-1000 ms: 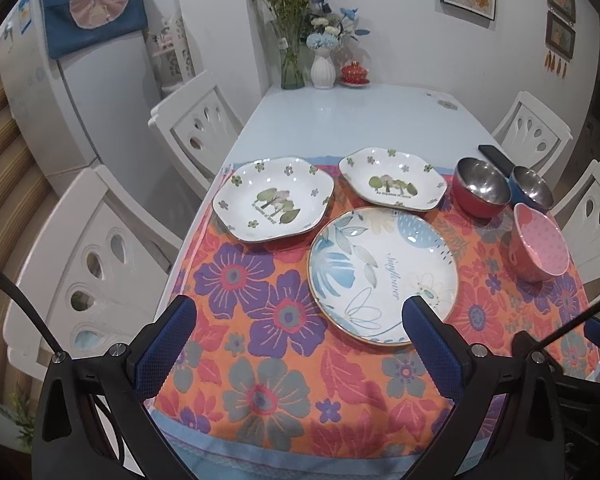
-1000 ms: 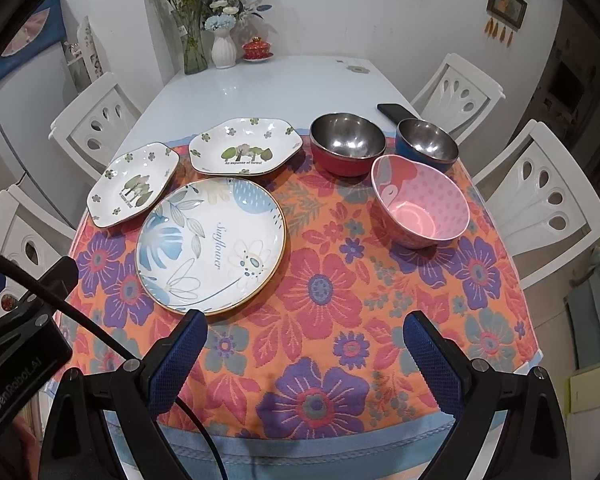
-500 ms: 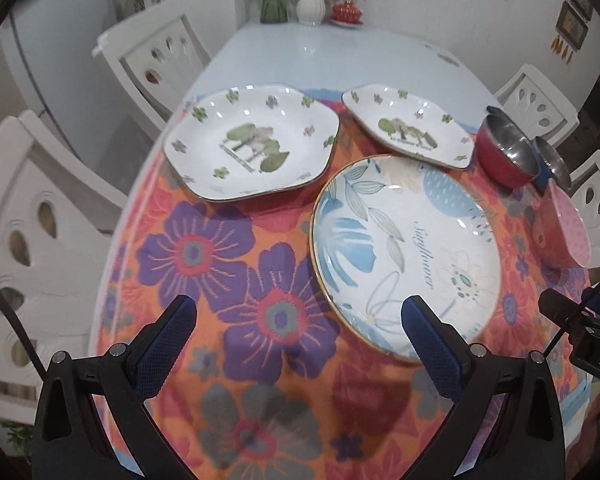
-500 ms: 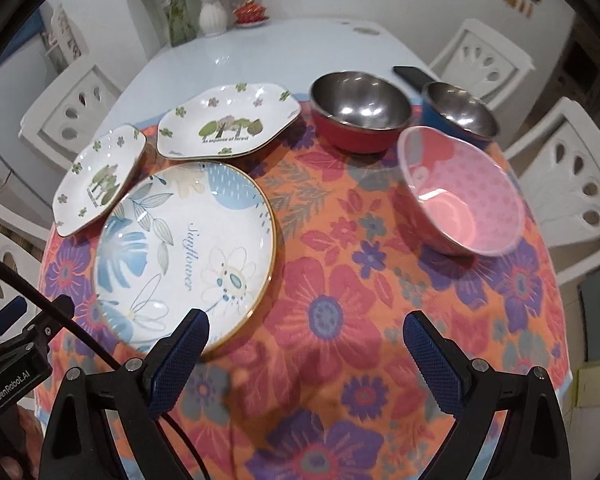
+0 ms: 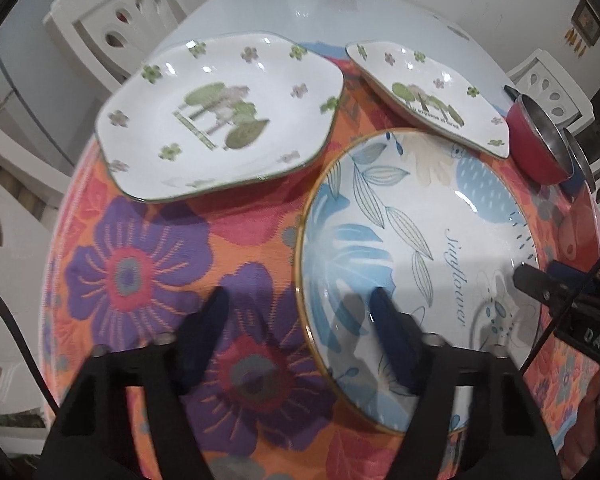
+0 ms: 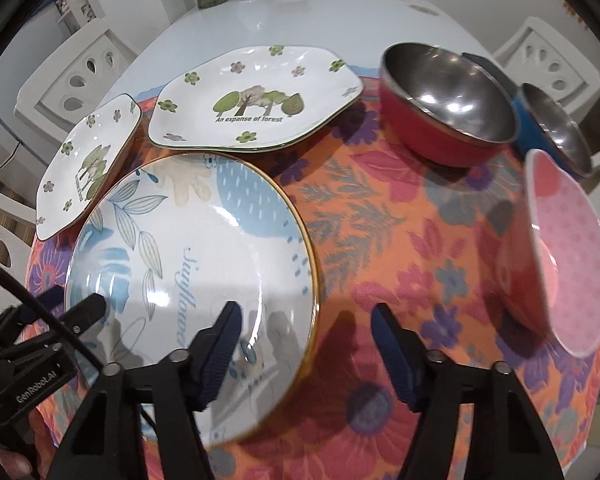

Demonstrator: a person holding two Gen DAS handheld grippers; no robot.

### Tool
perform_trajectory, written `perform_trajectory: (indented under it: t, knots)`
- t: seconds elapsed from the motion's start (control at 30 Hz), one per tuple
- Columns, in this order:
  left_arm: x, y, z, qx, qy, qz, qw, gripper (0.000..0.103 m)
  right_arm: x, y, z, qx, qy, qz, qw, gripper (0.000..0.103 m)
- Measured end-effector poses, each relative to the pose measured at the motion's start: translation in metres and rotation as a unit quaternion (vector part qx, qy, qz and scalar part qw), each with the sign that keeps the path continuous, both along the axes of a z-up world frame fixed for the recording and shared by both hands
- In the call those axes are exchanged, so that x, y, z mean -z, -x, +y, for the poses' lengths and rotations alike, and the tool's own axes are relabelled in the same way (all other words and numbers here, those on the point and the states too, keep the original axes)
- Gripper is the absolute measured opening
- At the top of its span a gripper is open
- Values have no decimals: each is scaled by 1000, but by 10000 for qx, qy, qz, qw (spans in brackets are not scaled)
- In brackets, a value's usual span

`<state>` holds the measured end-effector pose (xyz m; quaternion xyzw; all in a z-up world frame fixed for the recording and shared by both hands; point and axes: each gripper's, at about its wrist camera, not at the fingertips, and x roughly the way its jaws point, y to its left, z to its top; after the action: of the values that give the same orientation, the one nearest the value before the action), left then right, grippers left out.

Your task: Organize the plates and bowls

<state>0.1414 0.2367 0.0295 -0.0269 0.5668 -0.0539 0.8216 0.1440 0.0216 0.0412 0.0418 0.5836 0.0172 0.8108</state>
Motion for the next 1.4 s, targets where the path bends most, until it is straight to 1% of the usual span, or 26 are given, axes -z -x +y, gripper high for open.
perform_trajectory:
  t: [0.07, 0.1, 0.13, 0.2, 0.3, 0.47, 0.5, 0.53, 0.6, 0.63, 0.7, 0.77, 0.87, 0.97, 1.07, 1.17, 1.27, 1.4]
  knots:
    - [2, -1, 1, -3, 211, -25, 9998, 52, 6, -6, -1, -42, -105, 22, 9999, 53]
    - [2, -1, 2, -9, 267, -48, 9996, 47, 8, -8, 0, -48, -142, 30, 9999, 49]
    - [2, -2, 2, -6, 304, -60, 9995, 45, 10, -10, -1, -57, -203, 40, 9998, 47]
    - [3, -4, 2, -5, 383, -54, 9993, 45, 15, -12, -2, -70, -387, 89, 9992, 39]
    - [5, -5, 3, -17, 503, -36, 9987, 45, 19, -14, -4, -116, -689, 90, 9975, 37]
    - [4, -7, -1, 115, 634, -51, 9979, 44, 21, -15, -2, -295, -770, 51, 9966, 37]
    - [4, -7, -4, 223, 756, -45, 9969, 43, 21, -15, -2, -332, -781, 60, 9964, 37]
    - [2, -7, -7, 261, 799, -29, 9965, 47, 20, -14, 0, -374, -776, 70, 9963, 37]
    - [2, -8, -14, 206, 596, -29, 9980, 46, 19, -14, 3, -408, -715, 107, 9965, 37]
    - [2, -7, -14, 200, 587, -37, 9981, 46, 17, -13, 4, -418, -703, 112, 9966, 37]
    - [0, -4, -8, 124, 727, -25, 9973, 46, 12, -9, 8, -439, -704, 80, 9965, 37]
    - [-3, 1, -1, 67, 775, -30, 9970, 46, 4, -2, 13, -493, -709, 9, 9963, 37]
    - [-12, 16, 10, 1, 652, -94, 9978, 46, -8, 13, 25, -579, -700, -12, 9959, 37]
    - [-21, 31, 25, -113, 643, -149, 9978, 46, -19, 29, 37, -679, -729, -53, 9950, 37]
    - [-30, 50, 40, -270, 621, -181, 9975, 46, -25, 49, 54, -834, -756, -1, 9936, 37]
    - [-36, 71, 51, -345, 497, -232, 9979, 46, -25, 69, 66, -916, -793, 78, 9926, 37]
    - [-38, 87, 59, -380, 453, -236, 9980, 46, -20, 86, 75, -983, -782, 193, 9919, 37]
    - [-31, 105, 66, -468, 430, -125, 9979, 46, -13, 105, 82, -1034, -775, 330, 9911, 37]
